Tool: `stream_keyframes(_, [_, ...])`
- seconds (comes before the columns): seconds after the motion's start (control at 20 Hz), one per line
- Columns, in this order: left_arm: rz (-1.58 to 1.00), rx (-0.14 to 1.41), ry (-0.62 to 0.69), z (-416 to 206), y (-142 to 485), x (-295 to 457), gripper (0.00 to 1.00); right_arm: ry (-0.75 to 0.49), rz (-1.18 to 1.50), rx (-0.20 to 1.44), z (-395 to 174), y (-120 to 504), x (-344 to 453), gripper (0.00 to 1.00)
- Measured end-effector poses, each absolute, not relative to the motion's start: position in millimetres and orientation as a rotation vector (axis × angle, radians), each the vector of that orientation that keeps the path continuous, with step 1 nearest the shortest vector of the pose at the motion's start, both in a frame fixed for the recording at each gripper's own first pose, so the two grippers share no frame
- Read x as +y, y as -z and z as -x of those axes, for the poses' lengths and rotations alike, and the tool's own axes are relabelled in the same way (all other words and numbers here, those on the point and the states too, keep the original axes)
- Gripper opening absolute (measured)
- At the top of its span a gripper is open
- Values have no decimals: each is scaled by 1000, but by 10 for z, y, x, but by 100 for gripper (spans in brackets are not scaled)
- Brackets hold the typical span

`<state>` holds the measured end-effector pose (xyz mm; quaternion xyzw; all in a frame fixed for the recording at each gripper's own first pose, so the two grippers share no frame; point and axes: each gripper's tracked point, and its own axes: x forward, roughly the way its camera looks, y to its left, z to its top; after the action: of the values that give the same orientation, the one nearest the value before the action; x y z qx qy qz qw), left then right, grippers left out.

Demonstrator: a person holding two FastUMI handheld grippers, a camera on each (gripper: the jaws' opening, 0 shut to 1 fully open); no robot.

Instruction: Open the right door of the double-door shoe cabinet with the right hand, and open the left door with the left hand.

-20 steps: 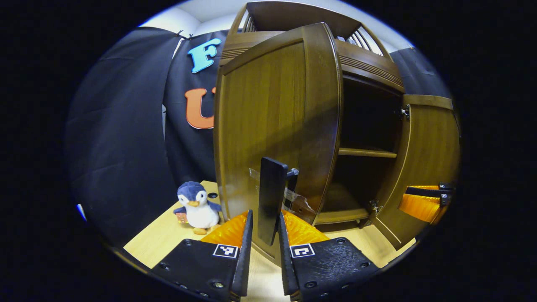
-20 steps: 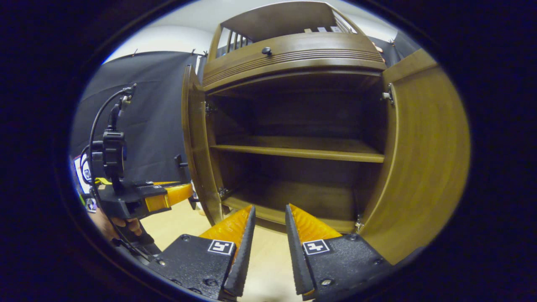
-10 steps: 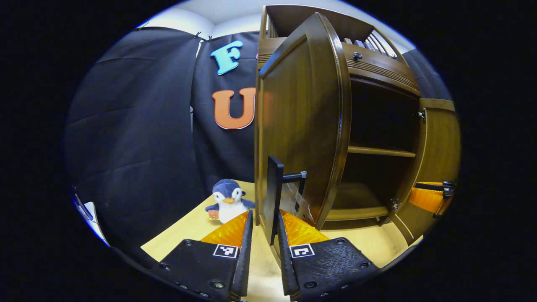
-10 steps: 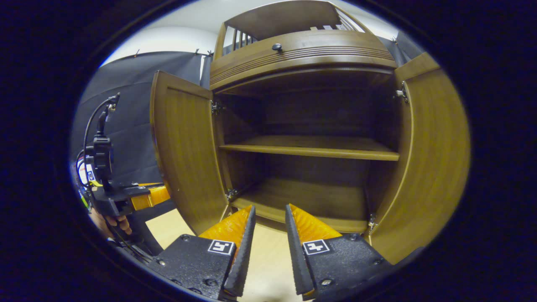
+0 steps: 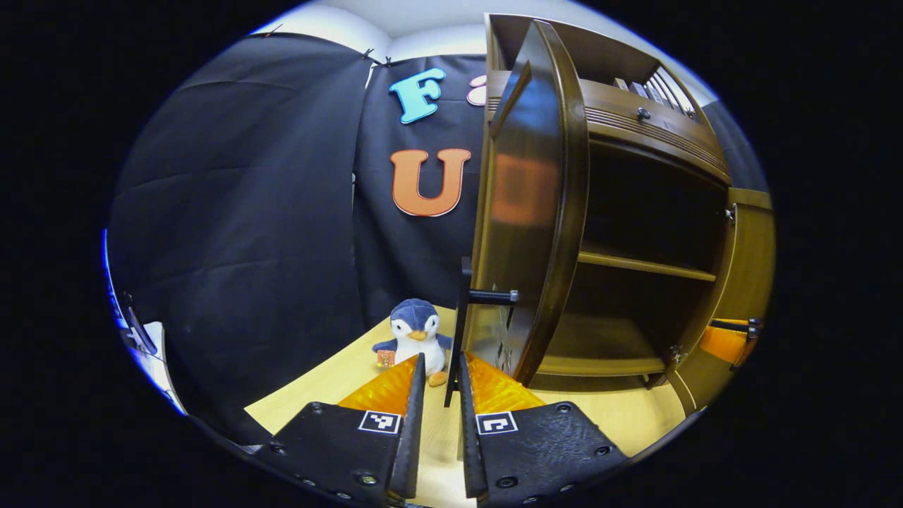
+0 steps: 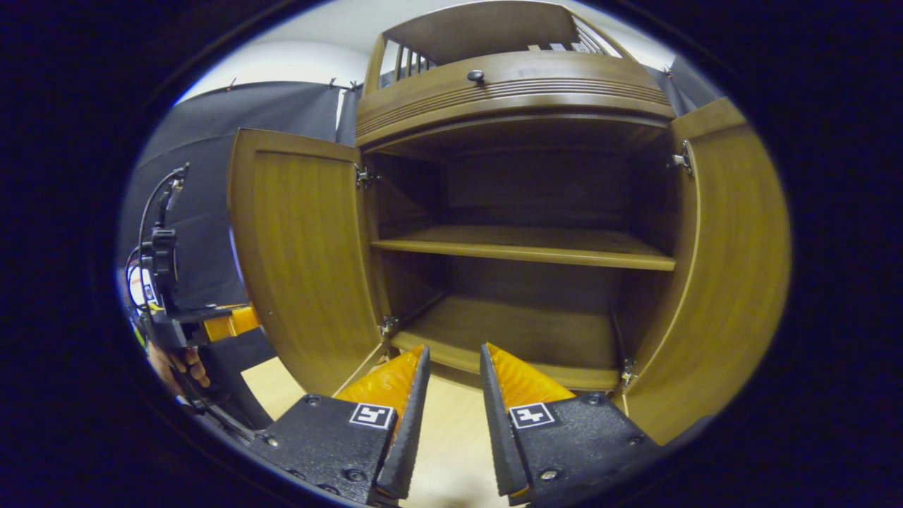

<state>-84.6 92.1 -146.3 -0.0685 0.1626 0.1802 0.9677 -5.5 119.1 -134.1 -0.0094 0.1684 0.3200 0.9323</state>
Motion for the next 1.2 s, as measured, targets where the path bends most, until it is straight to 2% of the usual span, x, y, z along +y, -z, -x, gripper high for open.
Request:
stream_keyframes(0.25, [126,339,-359,904,1477,1004,26,-588,13,333,-46,1290,1111,47])
stream_keyframes(0.7, [202,343,-466,1183,1401,1488,24,-531,5,337,-188,1257,1089,62])
stream_keyframes(0.9, [159,323,-507,1328,1257,1526,25,-506,13,334,-262,1231,1063,65])
stream_keyframes(1.2, [76,276,-488,1301,1011,1430,25,-485,-9,308,-322,1143,991,65])
